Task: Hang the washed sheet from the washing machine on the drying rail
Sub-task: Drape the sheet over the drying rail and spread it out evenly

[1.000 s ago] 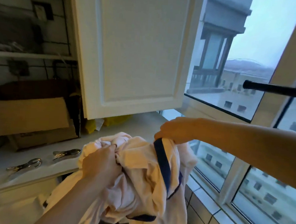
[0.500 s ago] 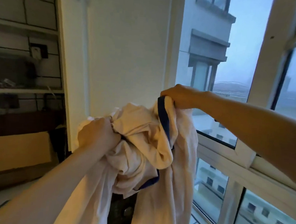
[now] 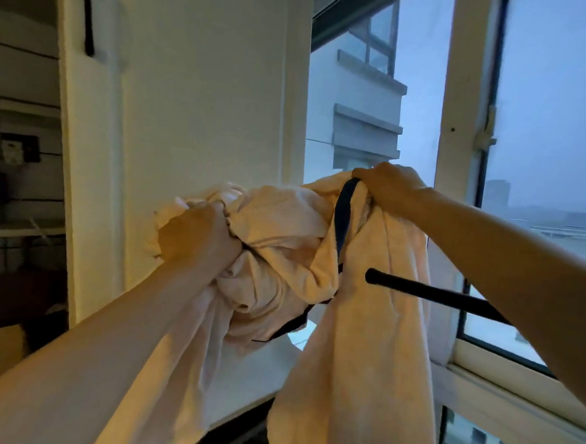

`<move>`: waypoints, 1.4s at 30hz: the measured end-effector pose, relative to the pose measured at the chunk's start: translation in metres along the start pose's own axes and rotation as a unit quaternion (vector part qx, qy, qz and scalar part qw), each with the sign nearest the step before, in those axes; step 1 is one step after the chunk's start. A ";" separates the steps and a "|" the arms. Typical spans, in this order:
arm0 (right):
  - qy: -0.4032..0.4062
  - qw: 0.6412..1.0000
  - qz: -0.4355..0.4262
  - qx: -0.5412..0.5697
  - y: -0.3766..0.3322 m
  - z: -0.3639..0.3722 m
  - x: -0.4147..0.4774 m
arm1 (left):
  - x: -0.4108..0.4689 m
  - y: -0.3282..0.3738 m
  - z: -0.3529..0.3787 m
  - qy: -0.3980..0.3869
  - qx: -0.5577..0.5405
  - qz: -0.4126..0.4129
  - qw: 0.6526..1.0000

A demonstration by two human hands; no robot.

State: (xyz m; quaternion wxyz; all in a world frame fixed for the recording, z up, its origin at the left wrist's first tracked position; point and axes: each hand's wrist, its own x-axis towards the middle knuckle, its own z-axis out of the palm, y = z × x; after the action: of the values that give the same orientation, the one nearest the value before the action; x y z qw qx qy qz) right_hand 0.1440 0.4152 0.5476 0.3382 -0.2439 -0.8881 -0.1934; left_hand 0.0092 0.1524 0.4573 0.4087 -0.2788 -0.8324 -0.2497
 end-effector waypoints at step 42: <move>-0.252 0.950 -0.013 -0.182 0.120 -0.179 -0.225 | -0.108 0.148 -0.147 -0.008 -0.119 0.112 0.987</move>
State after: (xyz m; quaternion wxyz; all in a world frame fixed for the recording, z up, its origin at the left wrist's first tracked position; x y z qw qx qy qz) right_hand 0.4487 0.3529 0.5373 0.0501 -0.3303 -0.8973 -0.2885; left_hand 0.2432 0.1359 0.4762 0.3917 -0.4184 -0.7636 -0.2974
